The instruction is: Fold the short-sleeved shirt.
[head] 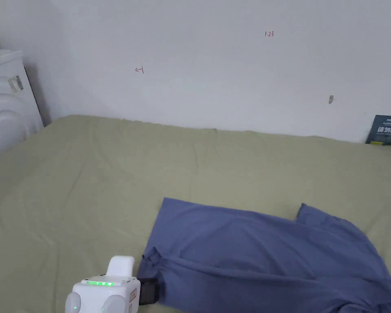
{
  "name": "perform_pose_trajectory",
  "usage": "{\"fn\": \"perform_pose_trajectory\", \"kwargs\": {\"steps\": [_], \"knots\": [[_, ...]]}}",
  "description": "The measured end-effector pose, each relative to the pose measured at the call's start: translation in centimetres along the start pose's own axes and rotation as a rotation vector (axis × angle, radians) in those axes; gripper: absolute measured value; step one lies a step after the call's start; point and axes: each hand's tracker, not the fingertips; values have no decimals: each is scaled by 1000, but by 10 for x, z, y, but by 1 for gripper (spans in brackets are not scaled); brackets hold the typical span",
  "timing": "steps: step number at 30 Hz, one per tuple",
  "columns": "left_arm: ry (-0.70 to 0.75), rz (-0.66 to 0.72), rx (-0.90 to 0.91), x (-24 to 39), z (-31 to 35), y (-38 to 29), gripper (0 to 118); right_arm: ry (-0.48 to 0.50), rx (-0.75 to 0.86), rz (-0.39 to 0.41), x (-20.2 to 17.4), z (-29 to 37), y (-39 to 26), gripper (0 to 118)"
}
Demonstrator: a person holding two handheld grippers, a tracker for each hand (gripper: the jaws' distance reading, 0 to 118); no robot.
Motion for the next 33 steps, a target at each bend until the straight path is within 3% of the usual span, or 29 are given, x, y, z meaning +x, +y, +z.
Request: {"fn": "perform_pose_trajectory", "kwargs": {"steps": [1, 3, 4, 6, 7, 8, 9, 10, 13, 16, 17, 18, 19, 23, 25, 27, 33], "knots": [[-6, -7, -30, 2, -6, 1, 93, -9, -9, 2, 2, -3, 1, 0], [7, -98, -83, 14, -5, -1, 34, -26, -30, 19, 4, -14, 9, 0], [-22, -106, -33, 20, 1, -1, 12, -37, -36, 29, 7, -20, 12, 0], [1, -112, -36, 20, -2, 5, 5, -93, -74, 64, 16, -47, 26, 8], [-34, -108, -47, 18, -5, 6, 5, -101, -81, 74, 19, -60, 31, 25], [-19, -103, -42, 17, -5, 5, 5, -99, -86, 77, 25, -78, 38, 56], [-20, -105, -36, 13, -3, 5, 5, -95, -110, 73, 32, -100, 46, 103], [-22, -94, -39, 15, -1, 5, 5, -82, -143, 62, 37, -117, 52, 118], [-38, -58, -33, 11, 5, 7, 5, -89, -167, 51, 41, -157, 77, 118], [-46, -52, -34, 9, 8, 8, 5, -142, -235, 91, 44, -189, 76, 116], [-46, -54, -34, 9, 9, 8, 5, -145, -231, 107, 43, -190, 78, 100], [-47, -57, -35, 8, 8, 7, 5, -114, -260, 87, 45, -190, 81, 32], [-48, -61, -37, 8, 8, 7, 5, -64, -274, 43, 40, -186, 77, 6], [-60, -71, -54, 2, 7, 11, 5, 8, -294, -62, 50, -184, 69, 6], [-66, -79, -54, 0, 13, 14, 5, -11, -256, -22, 52, -174, 71, 6], [-85, -85, -47, 8, 41, 25, 5, 12, -218, -76, 61, -159, 78, 6], [-145, -103, 33, -4, 100, 34, 5, 65, -155, -62, 57, -94, 101, 6]]}}
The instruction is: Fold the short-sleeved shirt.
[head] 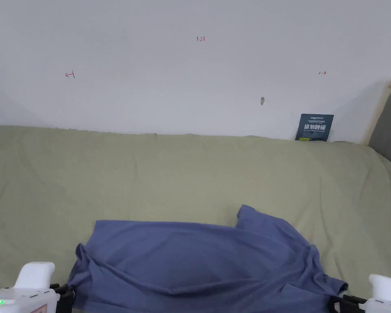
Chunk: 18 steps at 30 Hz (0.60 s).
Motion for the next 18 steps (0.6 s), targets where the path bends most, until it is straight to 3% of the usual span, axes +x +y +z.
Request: {"fn": "perform_pose_trajectory", "kwargs": {"steps": [4, 9, 12, 15, 16, 17, 18], "knots": [[-25, 12, 10, 0, 44, -15, 5, 5, -1, 1, -5, 43, -15, 6], [-16, 41, -84, 8, 57, -75, 5, -36, -90, -21, 3, 52, -69, 6], [-11, 113, -152, 6, 45, -111, 5, -64, -157, -18, 4, 37, -101, 6], [33, 81, -159, -6, 11, -136, 6, -100, -119, -1, 4, 32, -125, 10], [33, 80, -152, -4, 9, -139, 14, -119, -96, 32, 3, 30, -129, 23], [39, 83, -141, -3, 8, -143, 36, -90, -96, 11, 5, 32, -128, 51], [43, 86, -129, -2, 12, -142, 80, -75, -96, 0, 7, 29, -123, 98]]}}
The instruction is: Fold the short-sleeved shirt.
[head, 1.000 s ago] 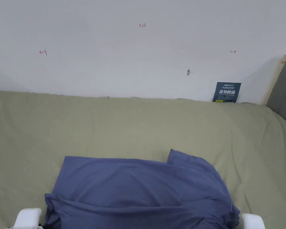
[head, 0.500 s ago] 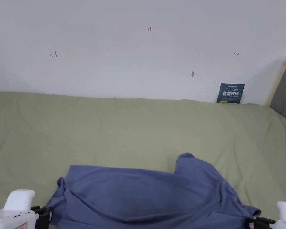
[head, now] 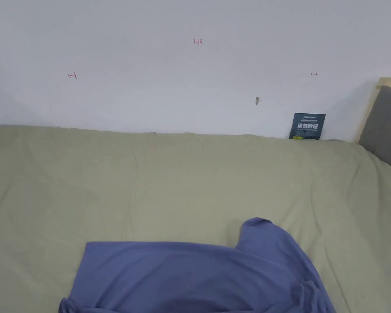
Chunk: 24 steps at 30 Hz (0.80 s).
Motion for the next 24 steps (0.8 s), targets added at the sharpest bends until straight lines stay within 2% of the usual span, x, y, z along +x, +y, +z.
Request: {"fn": "perform_pose_trajectory", "kwargs": {"steps": [1, 5, 11, 12, 13, 14, 15, 16, 18, 21, 24], "knots": [[13, -1, 12, 0, 4, 0, 98, -7, 24, 2, 0, 4, 1, 118], [13, -34, 186, 5, 43, 5, 100, -12, 169, 111, -16, 54, 10, 118], [11, -48, 464, 23, 101, 22, 98, -10, 296, 163, -60, 87, 20, 118], [5, -62, 492, 30, 107, 30, 87, 18, 320, 152, -54, 77, 19, 107], [4, -66, 472, 33, 107, 36, 64, 33, 338, 143, -57, 76, 22, 79], [10, -81, 473, 37, 105, 45, 33, 44, 342, 141, -65, 75, 26, 33], [16, -95, 468, 38, 100, 56, 0, 36, 343, 147, -74, 72, 30, 0], [19, -101, 450, 40, 94, 65, 0, 11, 390, 169, -83, 73, 35, 0], [-44, -96, 366, 40, 73, 91, 0, 94, 357, 180, -96, 69, 45, 0], [7, -159, 301, 29, 21, 132, 0, 89, 366, 198, -107, 60, 53, 0], [31, -152, 203, 35, -28, 179, 0, 93, 345, 222, -110, 47, 60, 0]]}}
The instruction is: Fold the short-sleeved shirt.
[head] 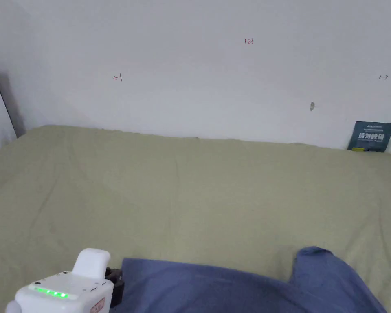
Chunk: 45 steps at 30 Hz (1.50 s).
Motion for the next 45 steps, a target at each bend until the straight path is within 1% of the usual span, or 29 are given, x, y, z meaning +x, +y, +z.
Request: {"fn": "perform_pose_trajectory", "kwargs": {"steps": [1, 2, 3, 4, 5, 6, 11, 12, 13, 14, 15, 17, 18, 19, 20, 21, 22, 23, 25, 29, 30, 31, 32, 34, 36, 38, 40, 41, 45], "knots": [[12, 5, -7, -4, -20, 8, 2, -1, -8, 4, 1, -5, 1, 0], [18, 9, -31, -9, -42, 17, 15, -3, -18, 4, 1, -10, 2, 0], [13, 17, -60, -14, -63, 22, 64, -3, -26, 0, 3, -15, 3, 0], [41, 14, -92, -17, -80, 27, 97, -2, -33, -7, 8, -19, 0, 0], [46, 12, -136, -20, -101, 32, 106, -6, -44, -11, 11, -24, 0, 0], [41, 4, -185, -21, -117, 32, 105, -12, -53, -13, 14, -29, 0, 0], [101, 11, -240, -31, -174, 24, 105, -46, -85, -29, 31, -50, 4, 0], [103, 16, -254, -31, -181, 21, 100, -51, -86, -34, 37, -54, 7, 0], [101, 16, -262, -29, -182, 18, 89, -59, -88, -35, 41, -60, 11, 0], [65, 6, -244, -25, -178, 16, 83, -77, -96, -34, 46, -69, 18, 0], [101, -14, -215, -11, -156, 23, 71, -101, -108, -31, 52, -80, 25, 0], [71, -8, -225, 1, -144, 27, 23, -147, -143, -29, 70, -106, 36, 4], [61, -16, -216, 7, -140, 27, 0, -162, -161, -40, 81, -124, 44, 16], [60, -28, -207, 1, -152, 22, 0, -162, -178, -60, 91, -140, 50, 31], [56, -41, -203, 2, -154, 22, 0, -158, -198, -79, 100, -157, 57, 52], [48, -61, -210, 4, -150, 22, 0, -177, -230, -90, 110, -176, 63, 89], [40, -61, -200, 6, -146, 23, 0, -190, -257, -90, 117, -192, 67, 112], [33, -54, -178, 13, -128, 29, 0, -205, -294, -82, 126, -210, 70, 118], [6, -19, -129, 14, -111, 34, 0, -234, -339, -60, 145, -238, 64, 118], [-17, -19, -85, 8, -85, 37, 0, -280, -491, -65, 164, -281, 48, 116], [-23, -19, -81, 7, -80, 38, 0, -262, -519, -77, 166, -285, 44, 89], [-27, -21, -79, 5, -80, 37, 0, -240, -544, -89, 168, -288, 42, 41], [-28, -26, -79, 4, -78, 38, 0, -241, -523, -77, 156, -274, 48, 4], [-30, -26, -86, 1, -76, 39, 0, -247, -491, -13, 145, -266, 52, 4], [-31, -22, -90, -1, -74, 41, 0, -126, -498, -55, 135, -248, 63, 4], [-38, -7, -95, -5, -68, 42, 0, -199, -410, 27, 126, -230, 72, 4], [-39, -3, -84, -2, -53, 41, 0, -142, -347, -14, 129, -208, 86, 4], [-40, 0, -67, -3, -42, 41, 0, -129, -314, -11, 128, -193, 92, 4], [-59, 0, 14, -2, 25, 36, 0, -86, -198, 51, 105, -111, 105, 4]]}}
